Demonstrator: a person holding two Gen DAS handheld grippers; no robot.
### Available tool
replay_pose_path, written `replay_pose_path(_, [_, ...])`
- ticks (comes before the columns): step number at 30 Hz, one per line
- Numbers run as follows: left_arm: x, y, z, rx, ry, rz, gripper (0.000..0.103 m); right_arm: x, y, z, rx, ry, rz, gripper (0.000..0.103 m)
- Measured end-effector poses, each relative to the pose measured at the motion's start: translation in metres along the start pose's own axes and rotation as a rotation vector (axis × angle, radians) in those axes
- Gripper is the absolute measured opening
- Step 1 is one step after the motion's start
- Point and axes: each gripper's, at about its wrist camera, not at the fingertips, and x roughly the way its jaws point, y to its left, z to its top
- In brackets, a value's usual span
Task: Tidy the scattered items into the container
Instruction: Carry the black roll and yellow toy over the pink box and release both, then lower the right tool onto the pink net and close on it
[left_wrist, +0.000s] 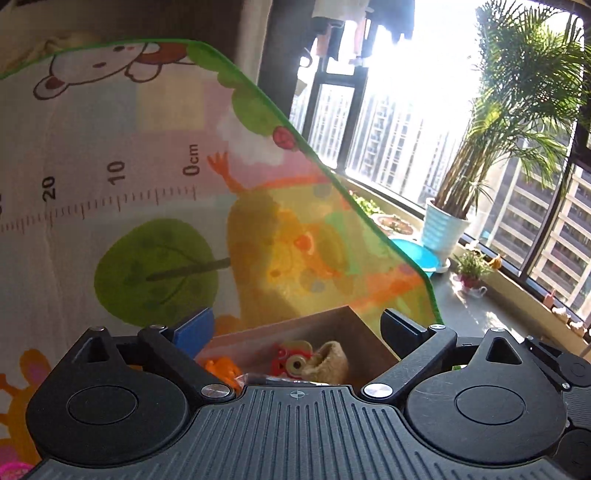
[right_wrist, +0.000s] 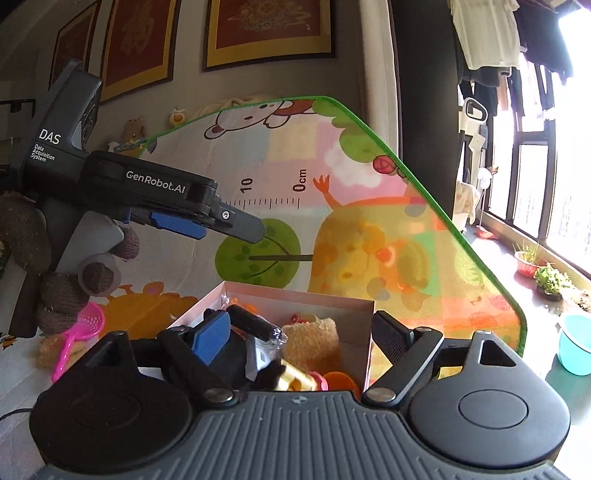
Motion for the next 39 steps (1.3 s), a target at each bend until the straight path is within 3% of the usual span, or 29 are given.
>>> replay_pose_path(5, [-0.016,0.016,-0.04,0.038,0.03,0.085,0.1,0.006,0.004,-0.015,-0.016,0.039,-0.026,0.085])
replay_pose_path(12, [-0.091,0.041,-0.109,0.097,0.03,0.168,0.103,0.0,0.035,-0.01,-0.073,0.008,0.004,0.099])
replay_pose_path(19, [-0.137,0.078,-0.182,-0.001,0.083,0.384,0.103,0.008,0.107,0.005,-0.195,0.024,0.123,0.1])
replay_pose_path(25, [-0.152,0.1,-0.21,-0.12,0.052,0.416,0.103,0.03,0.174,0.013,-0.273,0.078,0.223,0.099])
replay_pose_path(28, [-0.157,0.112,-0.212,-0.195,0.038,0.397,0.103,0.048,0.201,0.016,-0.284,0.144,0.291,0.086])
replay_pose_path(32, [-0.159,0.114,-0.213,-0.215,0.021,0.368,0.103,0.074,0.233,0.012,-0.3,0.233,0.385,0.049])
replay_pose_path(37, [-0.16,0.116,-0.215,-0.231,0.008,0.335,0.103,0.106,0.263,0.005,-0.334,0.298,0.407,0.046])
replay_pose_path(39, [-0.16,0.118,-0.215,-0.249,0.007,0.33,0.103,0.115,0.266,0.005,-0.321,0.313,0.401,0.052])
